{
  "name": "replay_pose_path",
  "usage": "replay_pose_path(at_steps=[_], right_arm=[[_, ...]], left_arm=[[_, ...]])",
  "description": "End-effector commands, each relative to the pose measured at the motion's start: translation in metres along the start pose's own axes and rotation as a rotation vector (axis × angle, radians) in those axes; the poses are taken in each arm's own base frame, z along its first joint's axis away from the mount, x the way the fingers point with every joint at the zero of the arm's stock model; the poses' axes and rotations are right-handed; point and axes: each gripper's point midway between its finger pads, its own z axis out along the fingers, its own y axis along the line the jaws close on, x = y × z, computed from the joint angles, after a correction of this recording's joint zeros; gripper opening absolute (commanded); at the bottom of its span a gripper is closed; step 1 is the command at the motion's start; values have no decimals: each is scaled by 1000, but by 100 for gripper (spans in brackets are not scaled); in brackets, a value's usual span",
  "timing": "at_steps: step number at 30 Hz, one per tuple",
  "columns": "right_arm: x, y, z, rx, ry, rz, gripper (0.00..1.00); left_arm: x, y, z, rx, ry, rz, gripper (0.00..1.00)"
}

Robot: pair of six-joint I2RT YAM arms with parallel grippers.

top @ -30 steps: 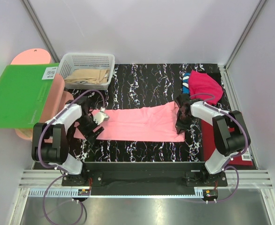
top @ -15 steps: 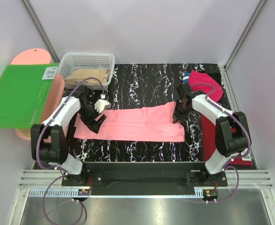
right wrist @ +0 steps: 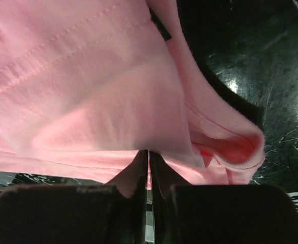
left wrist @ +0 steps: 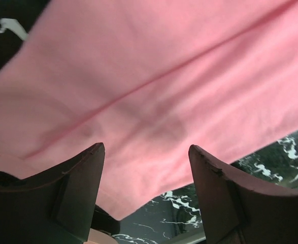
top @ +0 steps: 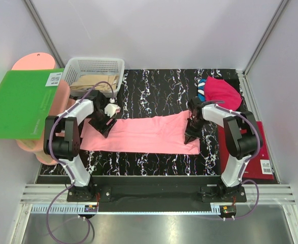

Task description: Fold and stack the t-shirts

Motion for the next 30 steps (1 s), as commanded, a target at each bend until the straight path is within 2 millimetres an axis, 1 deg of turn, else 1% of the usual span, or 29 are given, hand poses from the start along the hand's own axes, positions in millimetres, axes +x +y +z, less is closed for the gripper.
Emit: replay_pose_path(at_steps=[1,2,3,4,5,6,7,9,10,11,12,13,14,15,16,17,18,19,20,21,23,24,26,27,29,30], right_arm=[[-25,-16,11,135,-30,-71,10],[-34,-18,10,161,-51,-76,10],[-47,-12,5,165,-78,-82,10],[-53,-11,10,179,-77,-82,10],[-61,-7,9,175,-88,-80,10],[-76,4,2,159,-123,-83,10],[-82,7,7,162,-121,-86,10],[-95,16,5,153,-144,-86,9],[-108,24,5,140,-161,-88,9],[-116,22,4,168,-180,-88,9],[-124,21,3,171,-187,-81,9],[-137,25,4,164,-199,-78,8],[-142,25,3,165,-197,-71,8],[-157,27,-3,143,-222,-54,8],[-162,25,3,139,-211,-47,8],[-167,25,4,130,-210,-39,8],[-180,28,-2,100,-229,-24,8],[-184,28,6,83,-208,-15,7],[-188,28,8,73,-205,-7,8],[-198,31,13,59,-212,-2,7],[-208,33,17,35,-209,2,6],[-219,38,20,18,-219,3,6],[-228,44,21,-23,-216,3,6],[-239,49,23,-42,-232,-4,6],[-248,55,21,-82,-231,-6,6],[-259,63,20,-110,-250,-12,6]], left_arm=[[3,14,3,-96,12,-27,71],[8,14,3,-111,25,-25,71],[10,14,1,-126,24,-24,71],[19,8,5,-122,50,-22,71],[23,6,4,-131,60,-21,71],[27,5,1,-154,73,-29,71],[33,-2,5,-150,93,-22,71],[40,-8,3,-171,119,-16,71],[46,-17,6,-163,146,0,71],[48,-20,6,-165,153,3,71],[49,-24,5,-161,157,5,71],[49,-30,6,-150,162,10,71],[48,-36,6,-129,156,1,71],[51,-42,5,-107,172,-1,71],[48,-47,4,-95,172,9,71],[47,-56,5,-59,165,6,70],[48,-62,5,-39,175,11,71],[46,-68,4,-24,173,23,70],[45,-73,5,0,169,23,71],[46,-79,3,20,174,27,70],[47,-92,3,85,175,15,70],[49,-99,2,105,189,20,70],[47,-109,0,149,178,26,71],[48,-115,-3,172,183,38,71],[46,-124,-5,223,176,55,71],[46,-130,-8,251,187,63,71]])
